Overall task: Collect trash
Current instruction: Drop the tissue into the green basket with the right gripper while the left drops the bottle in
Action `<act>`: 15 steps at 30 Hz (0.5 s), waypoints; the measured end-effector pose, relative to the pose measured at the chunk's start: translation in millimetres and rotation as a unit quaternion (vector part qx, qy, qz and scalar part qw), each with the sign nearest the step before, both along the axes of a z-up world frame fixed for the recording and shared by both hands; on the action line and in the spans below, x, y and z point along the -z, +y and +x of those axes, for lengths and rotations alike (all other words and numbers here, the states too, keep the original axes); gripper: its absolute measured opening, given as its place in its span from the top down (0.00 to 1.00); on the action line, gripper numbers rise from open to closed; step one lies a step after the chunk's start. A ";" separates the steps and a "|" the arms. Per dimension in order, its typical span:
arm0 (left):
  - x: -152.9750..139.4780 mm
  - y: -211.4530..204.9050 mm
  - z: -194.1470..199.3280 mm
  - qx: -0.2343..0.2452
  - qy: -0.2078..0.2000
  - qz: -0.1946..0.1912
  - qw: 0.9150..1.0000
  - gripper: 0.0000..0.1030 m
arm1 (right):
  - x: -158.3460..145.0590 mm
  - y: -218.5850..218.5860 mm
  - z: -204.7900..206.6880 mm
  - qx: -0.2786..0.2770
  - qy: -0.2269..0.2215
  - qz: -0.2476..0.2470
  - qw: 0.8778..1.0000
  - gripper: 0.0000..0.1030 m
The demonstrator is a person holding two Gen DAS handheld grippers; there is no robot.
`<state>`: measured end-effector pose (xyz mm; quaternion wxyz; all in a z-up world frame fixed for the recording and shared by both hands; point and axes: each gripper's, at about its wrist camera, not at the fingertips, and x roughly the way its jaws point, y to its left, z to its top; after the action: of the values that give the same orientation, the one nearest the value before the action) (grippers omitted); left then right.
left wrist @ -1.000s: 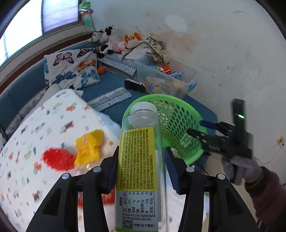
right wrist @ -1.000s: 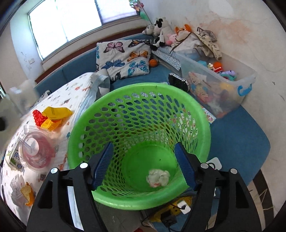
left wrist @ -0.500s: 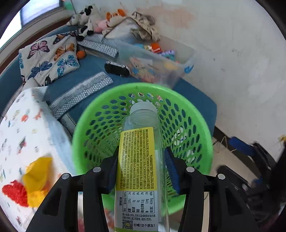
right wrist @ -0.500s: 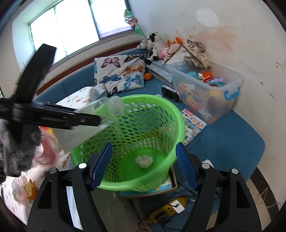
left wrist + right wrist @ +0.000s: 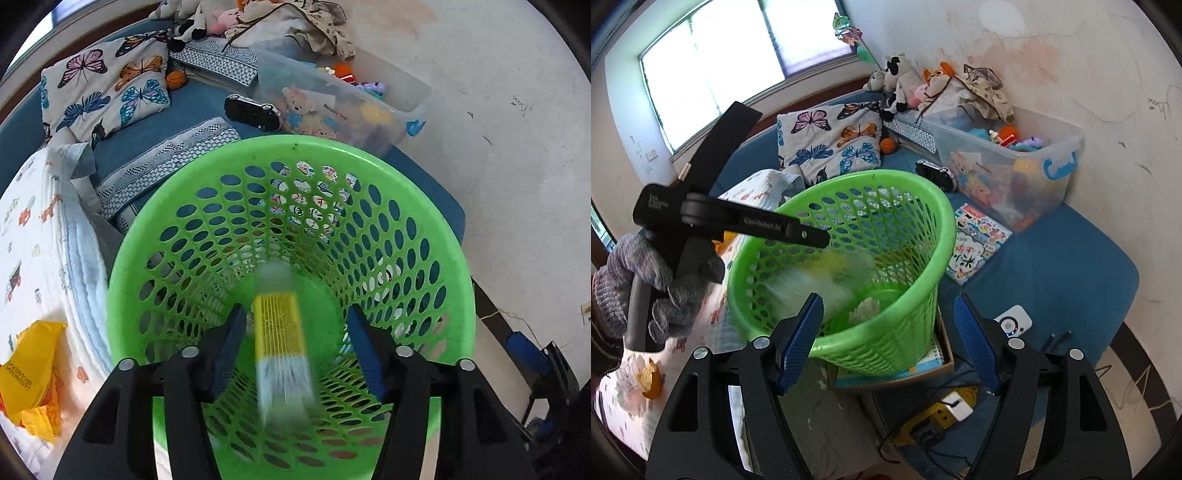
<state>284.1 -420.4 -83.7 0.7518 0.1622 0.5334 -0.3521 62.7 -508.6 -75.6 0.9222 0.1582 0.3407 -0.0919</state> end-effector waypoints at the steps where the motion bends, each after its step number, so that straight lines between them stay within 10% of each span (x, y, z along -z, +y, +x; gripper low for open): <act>1: -2.0 3.2 0.6 -0.005 -0.006 0.001 1.000 0.41 | -0.8 1.7 -2.1 -0.001 0.000 -0.003 1.000 0.29; 15: -106.7 96.7 -60.8 -0.018 -0.106 -0.078 0.991 0.41 | -31.7 35.9 -26.1 -0.022 -0.028 -0.008 0.999 0.28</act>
<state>223.3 -323.7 23.0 0.8206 0.1295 0.4247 -0.3598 36.7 -472.6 -43.9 0.9345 0.1455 0.3172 -0.0699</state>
